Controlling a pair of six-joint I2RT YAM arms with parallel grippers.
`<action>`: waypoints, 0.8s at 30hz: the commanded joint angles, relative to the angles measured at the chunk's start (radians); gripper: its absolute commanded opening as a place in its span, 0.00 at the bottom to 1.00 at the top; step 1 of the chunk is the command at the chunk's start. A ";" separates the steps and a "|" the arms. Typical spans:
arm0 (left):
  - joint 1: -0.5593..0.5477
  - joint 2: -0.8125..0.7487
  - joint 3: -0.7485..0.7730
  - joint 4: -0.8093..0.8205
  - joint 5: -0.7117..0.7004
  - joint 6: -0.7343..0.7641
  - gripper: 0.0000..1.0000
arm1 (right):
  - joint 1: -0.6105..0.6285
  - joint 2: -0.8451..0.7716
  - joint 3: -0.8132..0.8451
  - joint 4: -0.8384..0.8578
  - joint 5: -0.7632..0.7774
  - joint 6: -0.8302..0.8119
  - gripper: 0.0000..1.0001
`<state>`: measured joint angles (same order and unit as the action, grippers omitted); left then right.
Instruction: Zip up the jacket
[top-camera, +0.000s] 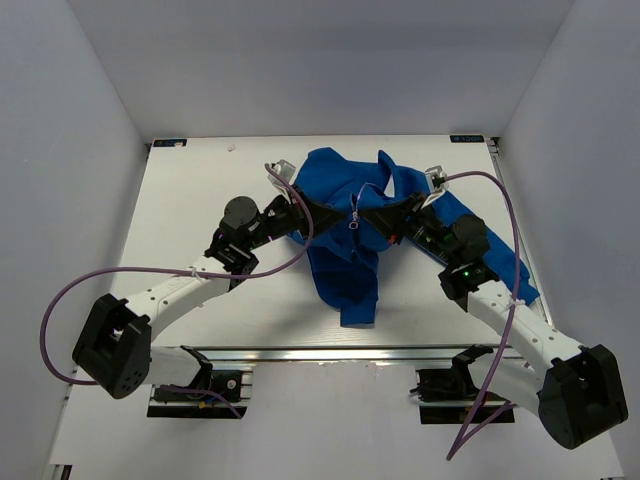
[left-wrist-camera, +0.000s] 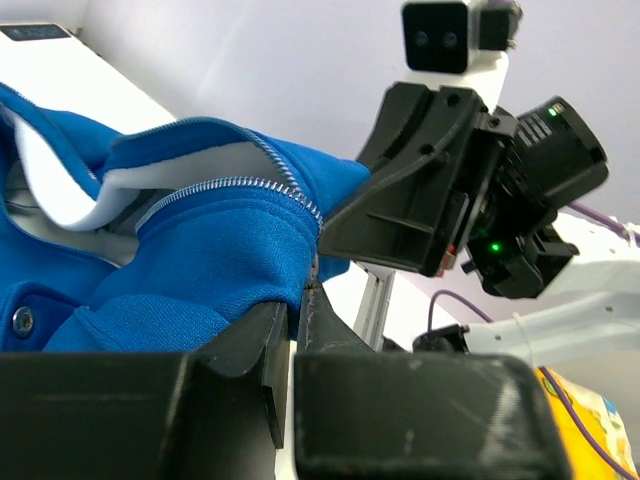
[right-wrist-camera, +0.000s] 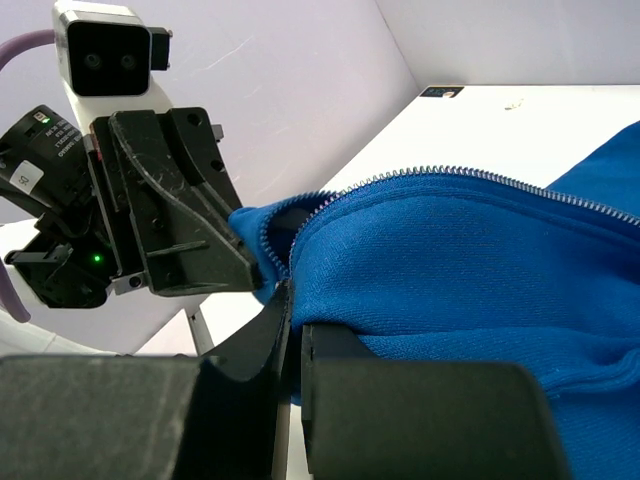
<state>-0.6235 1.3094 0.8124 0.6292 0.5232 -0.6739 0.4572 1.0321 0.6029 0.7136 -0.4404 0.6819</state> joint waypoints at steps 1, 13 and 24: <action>0.001 -0.006 0.019 0.041 0.080 0.007 0.00 | -0.006 -0.015 0.057 0.090 0.014 0.005 0.00; 0.001 0.010 0.044 -0.060 0.123 0.048 0.00 | -0.015 -0.023 0.067 0.095 -0.011 0.018 0.00; 0.001 -0.006 0.057 -0.327 0.116 0.158 0.00 | -0.020 -0.020 0.057 -0.008 0.020 0.010 0.00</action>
<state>-0.6174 1.3346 0.8528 0.4446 0.5987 -0.5716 0.4427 1.0321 0.6064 0.6540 -0.4599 0.6941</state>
